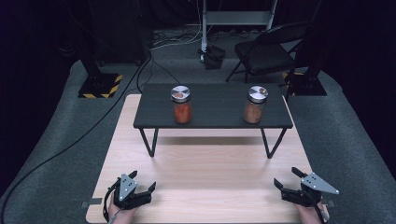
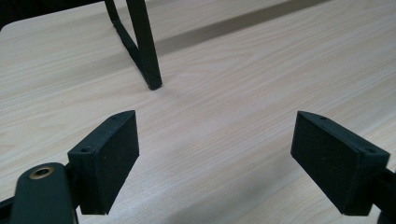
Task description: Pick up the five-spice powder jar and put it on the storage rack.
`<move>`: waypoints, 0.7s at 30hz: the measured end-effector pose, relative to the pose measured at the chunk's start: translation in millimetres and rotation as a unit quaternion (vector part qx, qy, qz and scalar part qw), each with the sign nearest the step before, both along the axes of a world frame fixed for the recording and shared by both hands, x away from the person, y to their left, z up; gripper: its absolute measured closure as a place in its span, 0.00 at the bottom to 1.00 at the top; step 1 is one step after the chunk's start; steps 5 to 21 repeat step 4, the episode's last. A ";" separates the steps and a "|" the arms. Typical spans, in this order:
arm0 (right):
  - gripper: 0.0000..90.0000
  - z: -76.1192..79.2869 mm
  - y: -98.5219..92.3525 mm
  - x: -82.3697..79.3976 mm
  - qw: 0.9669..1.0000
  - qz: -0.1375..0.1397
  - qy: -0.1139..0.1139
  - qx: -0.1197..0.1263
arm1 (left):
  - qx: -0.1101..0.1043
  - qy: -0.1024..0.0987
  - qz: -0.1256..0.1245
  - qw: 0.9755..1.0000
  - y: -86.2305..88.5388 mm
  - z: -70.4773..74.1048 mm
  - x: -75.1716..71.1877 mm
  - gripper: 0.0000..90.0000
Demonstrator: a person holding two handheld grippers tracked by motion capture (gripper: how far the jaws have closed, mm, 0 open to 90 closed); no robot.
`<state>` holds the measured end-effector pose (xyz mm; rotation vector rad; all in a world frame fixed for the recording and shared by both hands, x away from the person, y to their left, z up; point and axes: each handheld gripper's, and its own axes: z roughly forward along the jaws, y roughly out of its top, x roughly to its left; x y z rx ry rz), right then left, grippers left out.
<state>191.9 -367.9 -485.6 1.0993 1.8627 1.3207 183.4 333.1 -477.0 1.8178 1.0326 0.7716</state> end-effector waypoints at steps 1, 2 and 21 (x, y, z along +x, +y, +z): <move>0.11 0.0 0.2 -0.1 1.000 -0.001 0.000 0.000 | 0.000 0.000 0.000 1.000 0.1 0.0 0.0 0.17; 0.11 0.0 0.1 -0.1 1.000 -0.001 0.000 0.000 | 0.000 0.000 0.000 1.000 0.0 0.0 0.0 0.17; 0.11 -0.1 -0.1 -0.1 1.000 -0.001 0.000 0.001 | 0.000 0.000 0.000 1.000 0.0 0.0 0.0 0.17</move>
